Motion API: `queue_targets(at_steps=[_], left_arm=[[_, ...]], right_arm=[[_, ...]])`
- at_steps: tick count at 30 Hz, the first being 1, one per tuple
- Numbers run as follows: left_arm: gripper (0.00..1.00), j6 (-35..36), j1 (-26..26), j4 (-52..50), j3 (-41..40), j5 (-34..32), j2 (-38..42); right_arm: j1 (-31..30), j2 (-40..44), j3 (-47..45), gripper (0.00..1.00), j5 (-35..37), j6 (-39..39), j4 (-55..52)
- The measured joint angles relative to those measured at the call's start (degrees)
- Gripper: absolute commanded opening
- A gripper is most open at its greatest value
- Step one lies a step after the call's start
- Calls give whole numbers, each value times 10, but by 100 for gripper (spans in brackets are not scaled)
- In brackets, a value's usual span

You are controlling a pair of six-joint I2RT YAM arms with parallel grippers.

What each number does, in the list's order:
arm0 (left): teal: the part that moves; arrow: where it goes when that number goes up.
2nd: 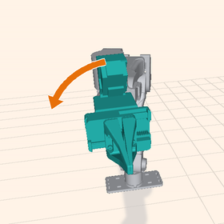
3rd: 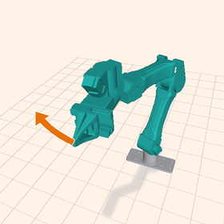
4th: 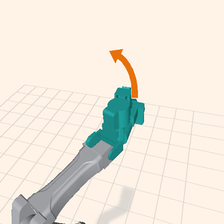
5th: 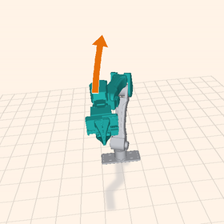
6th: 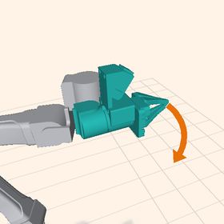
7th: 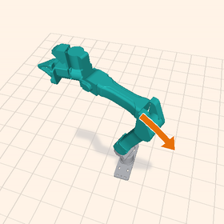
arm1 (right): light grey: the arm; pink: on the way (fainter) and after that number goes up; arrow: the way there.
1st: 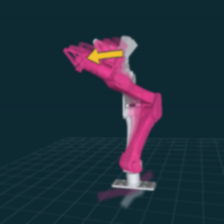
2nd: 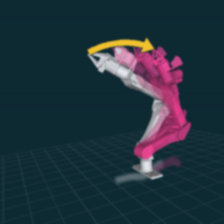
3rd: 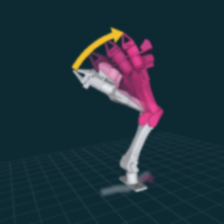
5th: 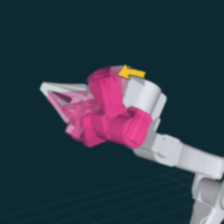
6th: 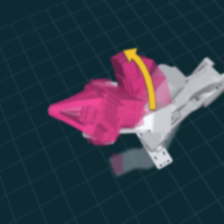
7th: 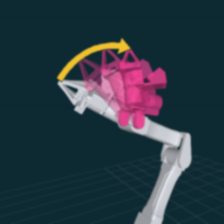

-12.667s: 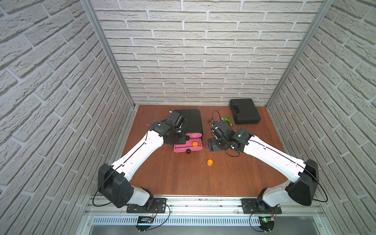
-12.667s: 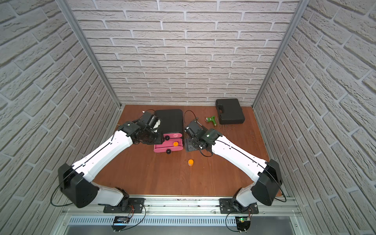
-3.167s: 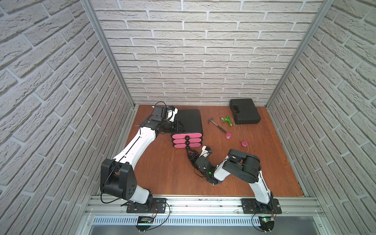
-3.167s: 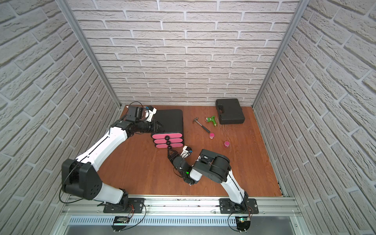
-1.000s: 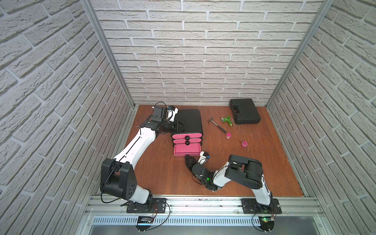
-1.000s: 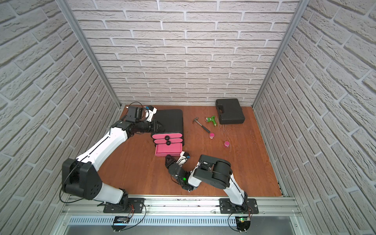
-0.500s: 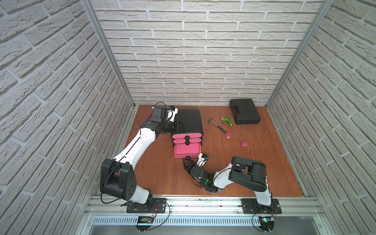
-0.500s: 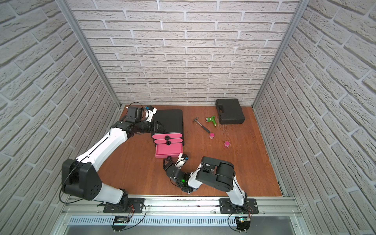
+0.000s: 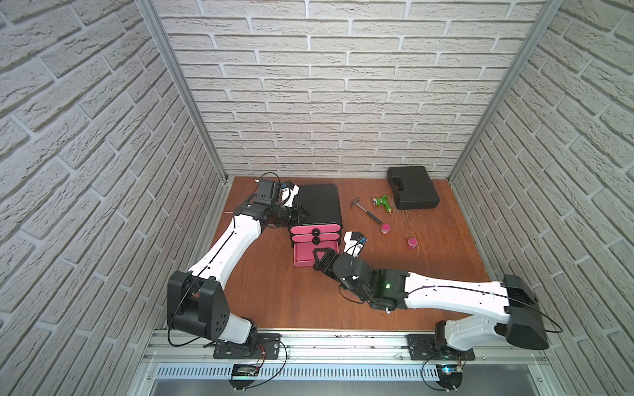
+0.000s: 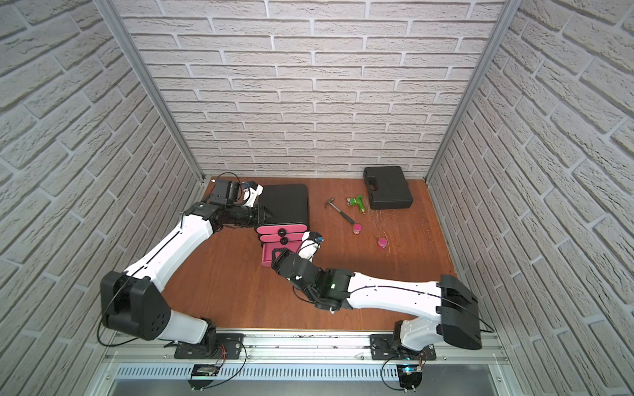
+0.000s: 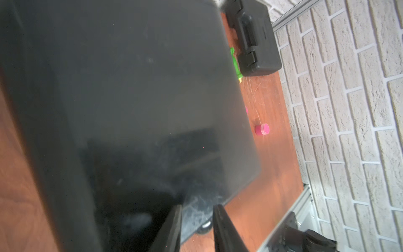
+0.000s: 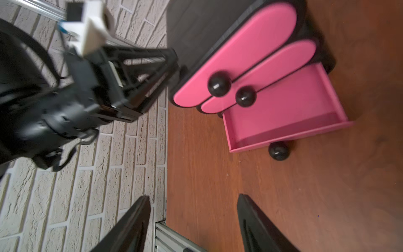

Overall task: Put the paint cans in the drawer according to color
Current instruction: Open the drawer in the storage box, then pick up the paint can at the center of the board.

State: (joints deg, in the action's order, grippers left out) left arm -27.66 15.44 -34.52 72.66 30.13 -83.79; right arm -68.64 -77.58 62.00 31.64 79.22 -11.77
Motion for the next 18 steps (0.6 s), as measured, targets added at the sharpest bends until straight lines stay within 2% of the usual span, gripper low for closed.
queue_targets(at_steps=[4,7,11,18], left_arm=[[35,-18,0,-64,32,6,-3],[39,-31,1,-98,65,9,-4],[50,-41,1,-131,105,2,1],[64,-47,0,-204,110,-32,50]], right_arm=[[8,38,76,69,40,-32,-184],[38,45,103,68,60,-44,-305],[135,47,92,67,62,-78,-408],[329,46,71,66,16,-202,-451]])
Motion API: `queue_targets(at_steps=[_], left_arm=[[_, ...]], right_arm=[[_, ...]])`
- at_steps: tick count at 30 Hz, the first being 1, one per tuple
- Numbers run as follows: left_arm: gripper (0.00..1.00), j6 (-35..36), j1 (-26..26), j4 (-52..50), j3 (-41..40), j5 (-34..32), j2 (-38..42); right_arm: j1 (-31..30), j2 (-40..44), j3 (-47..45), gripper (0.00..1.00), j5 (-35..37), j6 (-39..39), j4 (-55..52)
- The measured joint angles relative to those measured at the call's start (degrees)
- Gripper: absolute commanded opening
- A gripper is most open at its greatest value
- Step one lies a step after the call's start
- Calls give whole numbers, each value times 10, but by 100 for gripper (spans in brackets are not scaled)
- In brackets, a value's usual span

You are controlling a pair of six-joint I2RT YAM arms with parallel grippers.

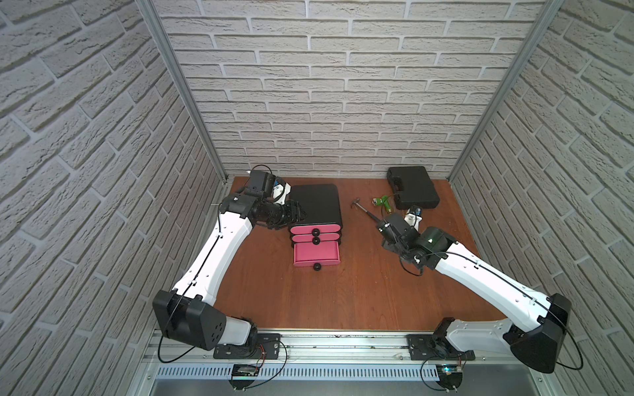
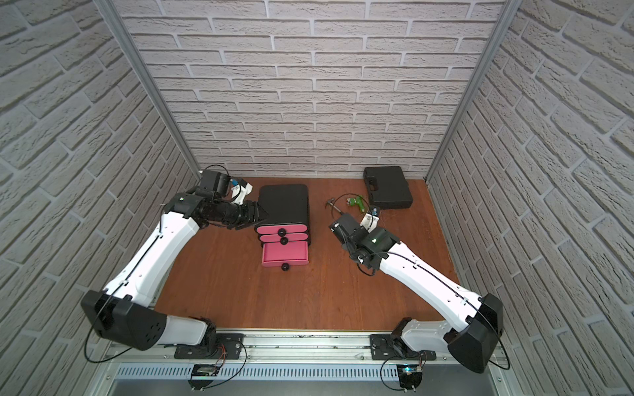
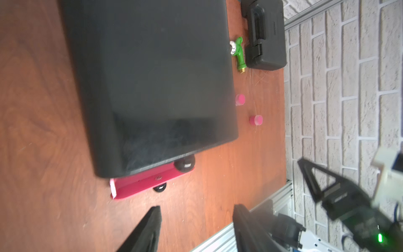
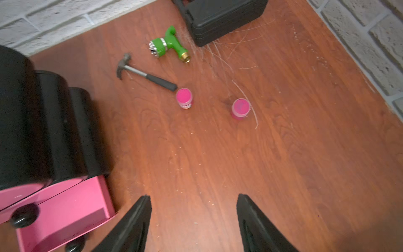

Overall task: Put the paint cans in the drawer according to color
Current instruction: Pick up the paint can at the center of the board.

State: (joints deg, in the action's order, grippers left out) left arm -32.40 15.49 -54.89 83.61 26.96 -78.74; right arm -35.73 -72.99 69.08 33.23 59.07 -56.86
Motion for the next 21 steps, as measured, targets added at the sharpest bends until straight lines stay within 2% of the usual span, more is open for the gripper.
queue_targets(at_steps=[3,5,10,15,21], left_arm=[[77,-9,0,-24,-8,-19,41],[98,-10,0,-39,-13,-35,65],[98,-18,0,-67,-34,-82,99],[99,-25,0,-87,-53,-139,115],[98,-38,-1,-100,-57,-198,145]], right_arm=[[92,-24,-2,64,-51,-55,4],[139,-52,-2,63,-83,-89,8],[213,-139,11,57,-152,-161,11],[269,-211,51,56,-203,-206,15],[318,-257,70,66,-251,-229,43]])
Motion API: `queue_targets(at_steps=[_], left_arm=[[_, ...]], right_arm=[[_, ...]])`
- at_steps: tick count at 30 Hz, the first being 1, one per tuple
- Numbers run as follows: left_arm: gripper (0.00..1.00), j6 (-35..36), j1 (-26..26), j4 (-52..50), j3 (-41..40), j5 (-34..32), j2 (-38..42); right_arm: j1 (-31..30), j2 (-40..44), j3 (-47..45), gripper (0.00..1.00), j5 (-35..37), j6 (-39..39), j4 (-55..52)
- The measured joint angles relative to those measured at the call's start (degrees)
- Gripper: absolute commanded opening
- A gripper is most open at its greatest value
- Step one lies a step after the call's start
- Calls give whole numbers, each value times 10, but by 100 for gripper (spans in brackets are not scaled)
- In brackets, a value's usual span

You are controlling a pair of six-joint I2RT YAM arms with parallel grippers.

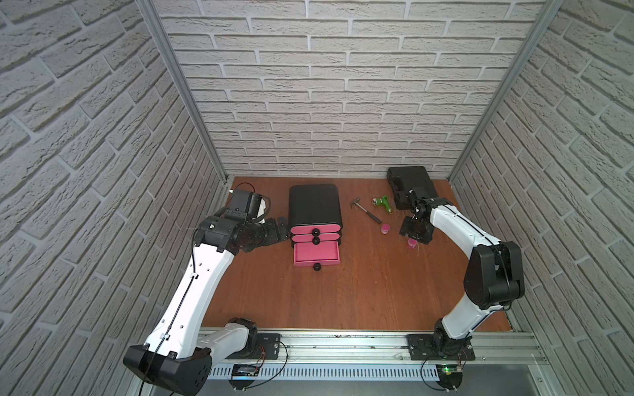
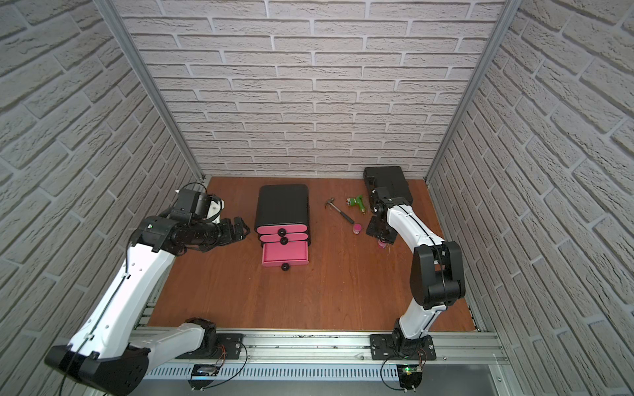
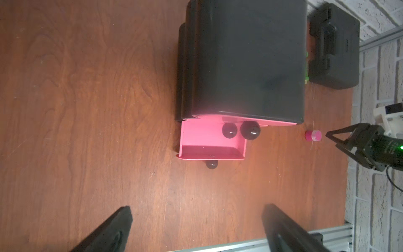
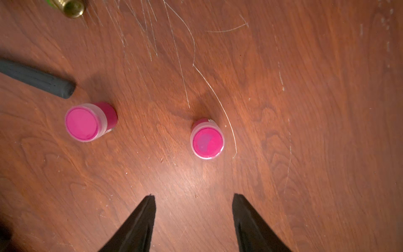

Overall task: Put the paint cans in the drawer according to color
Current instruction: Pick up the paint can at the center of the board.

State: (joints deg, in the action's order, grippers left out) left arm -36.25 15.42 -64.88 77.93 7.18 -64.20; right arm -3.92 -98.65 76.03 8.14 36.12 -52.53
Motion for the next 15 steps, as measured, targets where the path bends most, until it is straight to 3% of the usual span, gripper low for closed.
queue_targets(at_steps=[15], left_arm=[[99,-19,0,-16,0,-69,14]], right_arm=[[38,-86,28,65,-33,-2,20]])
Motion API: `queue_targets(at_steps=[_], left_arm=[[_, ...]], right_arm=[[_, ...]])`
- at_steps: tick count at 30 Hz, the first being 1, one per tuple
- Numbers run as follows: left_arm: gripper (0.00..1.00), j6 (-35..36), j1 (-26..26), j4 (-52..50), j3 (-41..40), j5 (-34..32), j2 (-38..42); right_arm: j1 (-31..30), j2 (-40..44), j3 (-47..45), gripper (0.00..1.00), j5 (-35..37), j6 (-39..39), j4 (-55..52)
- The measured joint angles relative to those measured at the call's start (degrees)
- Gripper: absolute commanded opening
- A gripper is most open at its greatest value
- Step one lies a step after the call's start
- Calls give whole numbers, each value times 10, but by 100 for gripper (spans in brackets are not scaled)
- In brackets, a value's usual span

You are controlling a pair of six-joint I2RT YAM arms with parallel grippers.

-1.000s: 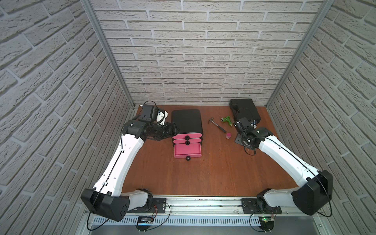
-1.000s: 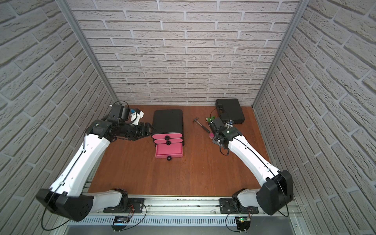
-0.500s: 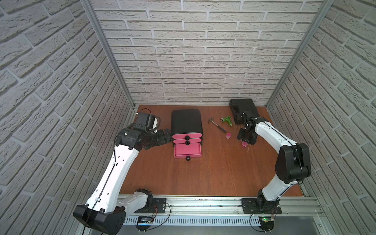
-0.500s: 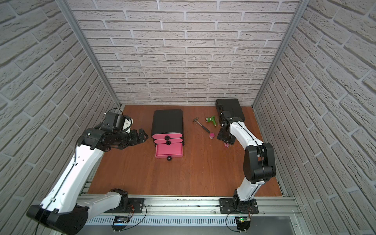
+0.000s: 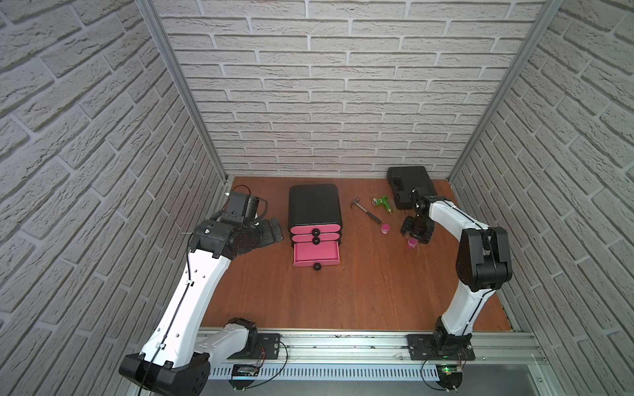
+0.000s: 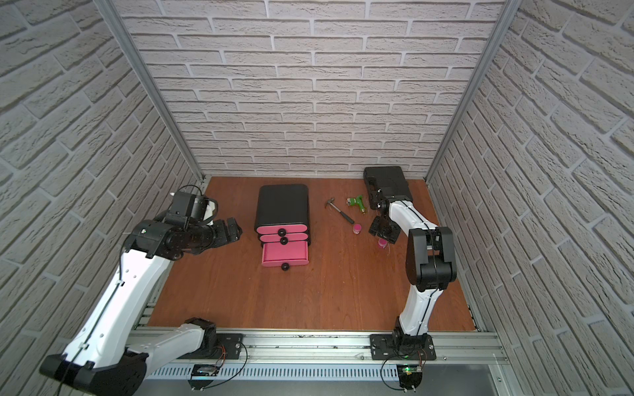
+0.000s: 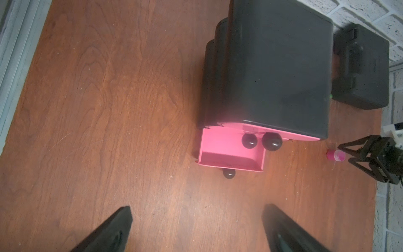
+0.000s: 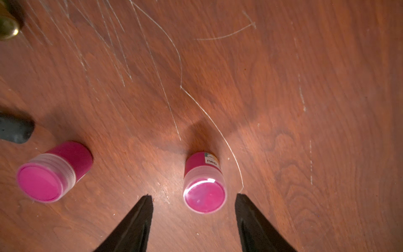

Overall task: Put the paint cans in the drawer according to color
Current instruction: Pick up the paint can at the center of the board.

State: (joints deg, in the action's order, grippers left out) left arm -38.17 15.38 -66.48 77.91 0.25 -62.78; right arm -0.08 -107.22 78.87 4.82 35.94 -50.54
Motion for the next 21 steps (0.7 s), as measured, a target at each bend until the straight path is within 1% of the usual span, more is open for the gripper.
queue_targets(at_steps=[8,21], left_arm=[[98,-3,0,-1,0,-5,-4],[98,-3,0,-4,0,-12,-13]], right_arm=[[8,-10,-1,60,-6,-2,13],[14,-12,-20,60,-17,-6,24]])
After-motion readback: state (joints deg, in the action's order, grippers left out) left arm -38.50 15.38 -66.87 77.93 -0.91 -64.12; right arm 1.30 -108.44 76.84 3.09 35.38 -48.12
